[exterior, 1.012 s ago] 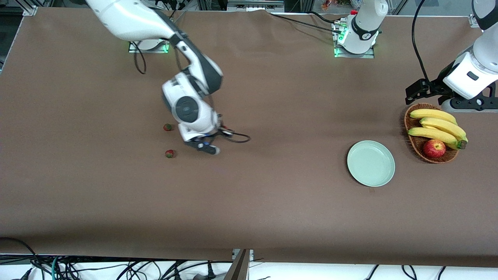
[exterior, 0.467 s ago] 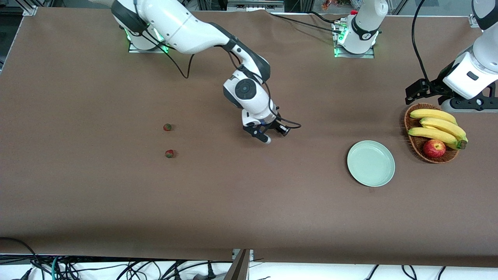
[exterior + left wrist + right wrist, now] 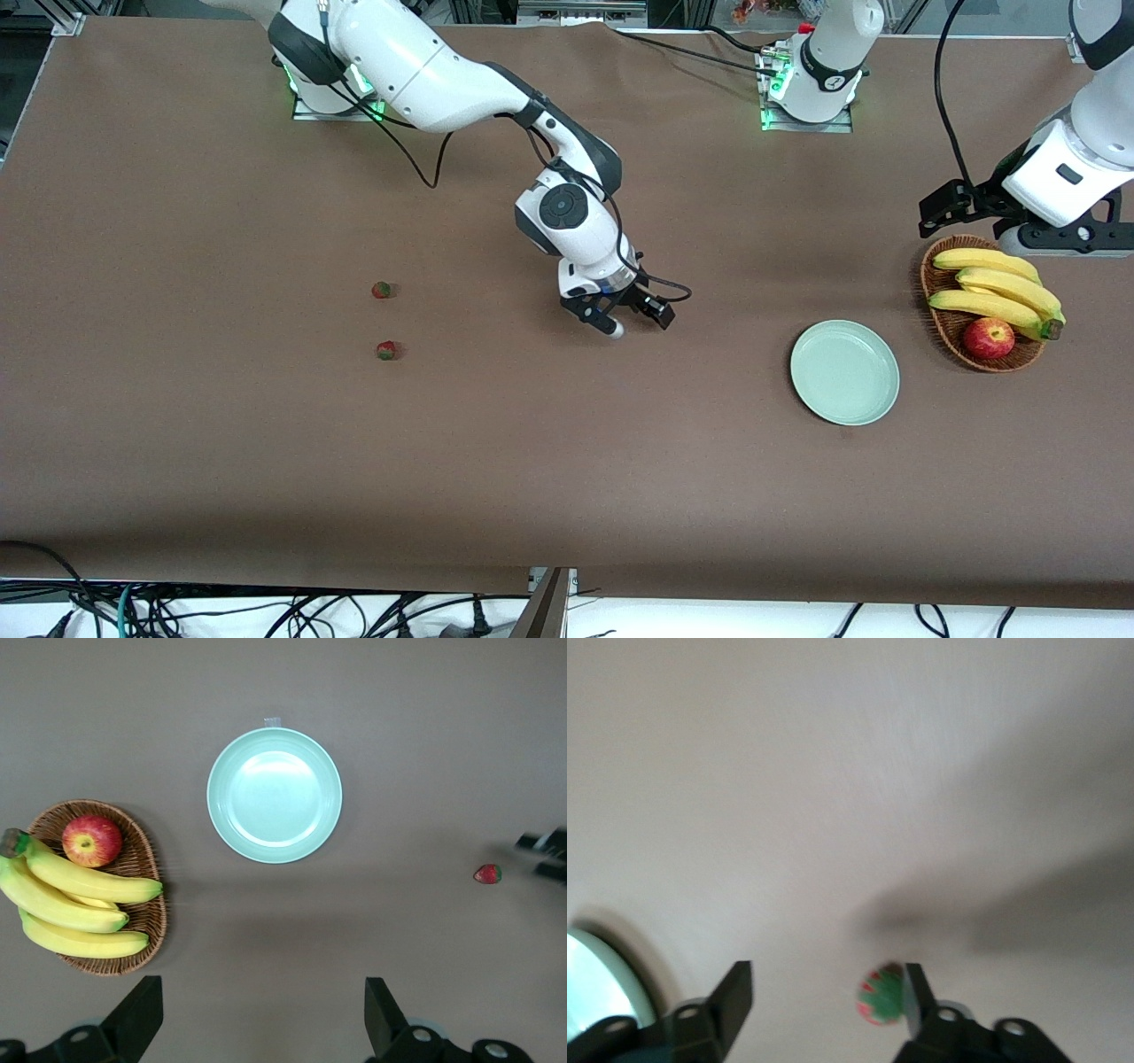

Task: Collect all strawberries into plate
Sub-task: 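Carry the strawberry toward the plate and release it on the table, then grasp the released strawberry with the left gripper while the right gripper reaches another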

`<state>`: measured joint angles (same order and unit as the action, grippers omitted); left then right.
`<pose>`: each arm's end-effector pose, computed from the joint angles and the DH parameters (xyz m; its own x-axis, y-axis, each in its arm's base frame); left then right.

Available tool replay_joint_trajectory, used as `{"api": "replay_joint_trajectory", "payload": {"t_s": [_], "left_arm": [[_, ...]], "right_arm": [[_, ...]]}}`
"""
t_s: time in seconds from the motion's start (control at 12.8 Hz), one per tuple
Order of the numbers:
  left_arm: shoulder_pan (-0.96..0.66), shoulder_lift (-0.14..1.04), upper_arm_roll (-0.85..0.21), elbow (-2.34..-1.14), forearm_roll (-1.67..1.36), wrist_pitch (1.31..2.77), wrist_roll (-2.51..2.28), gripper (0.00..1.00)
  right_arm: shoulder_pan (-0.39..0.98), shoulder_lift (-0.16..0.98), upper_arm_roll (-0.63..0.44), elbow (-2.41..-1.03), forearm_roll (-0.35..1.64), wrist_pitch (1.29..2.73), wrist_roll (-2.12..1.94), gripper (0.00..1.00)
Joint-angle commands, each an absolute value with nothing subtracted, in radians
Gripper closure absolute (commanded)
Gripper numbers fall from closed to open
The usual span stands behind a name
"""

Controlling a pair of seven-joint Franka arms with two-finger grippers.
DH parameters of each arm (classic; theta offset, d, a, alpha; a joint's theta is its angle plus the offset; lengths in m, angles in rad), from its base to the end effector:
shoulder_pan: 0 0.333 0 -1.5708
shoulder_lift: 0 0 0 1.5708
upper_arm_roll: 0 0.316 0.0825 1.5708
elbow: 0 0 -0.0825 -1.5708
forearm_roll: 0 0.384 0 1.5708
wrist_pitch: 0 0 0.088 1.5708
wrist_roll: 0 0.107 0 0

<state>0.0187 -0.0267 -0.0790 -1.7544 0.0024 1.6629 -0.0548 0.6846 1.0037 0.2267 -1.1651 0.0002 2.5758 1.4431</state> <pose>0.5461 -0.0332 0.5601 0.9979 -0.0054 -0.0645 -0.0060 -0.9999 -0.0080 0.5382 0.5909 0.2330 0.7913 -0.5957 -0.1374 -0.5912 -0.6884 -0.4202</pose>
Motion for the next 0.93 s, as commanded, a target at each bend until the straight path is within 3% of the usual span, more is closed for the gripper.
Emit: {"api": "replay_joint_trajectory", "payload": {"t_s": [0.0,0.16,0.39,0.55,0.86], "left_arm": [[0.014,0.030,-0.124,-1.752,-0.014,1.631,-0.051,0.00],[0.014,0.112,-0.202,-1.752,-0.014,1.623,-0.066,0.00],[0.014,0.242,-0.306,-1.765,-0.014,1.698,-0.118,0.00],[-0.003,0.313,-0.354,-1.769,-0.012,1.759,-0.222,0.00],[-0.173,0.397,-0.356,-1.798,0.015,1.920,-0.458,0.00]], "right_arm": [[0.591,0.856,0.229,-1.195,-0.014,2.305,1.306,0.00],[0.508,0.777,0.225,-1.259,-0.015,2.102,1.060,0.00],[0.372,0.646,0.224,-1.418,-0.015,1.916,0.727,0.00],[0.284,0.588,0.181,-1.535,-0.015,1.870,0.536,0.00],[0.245,0.548,0.074,-1.696,-0.015,1.908,0.364,0.00]]}}
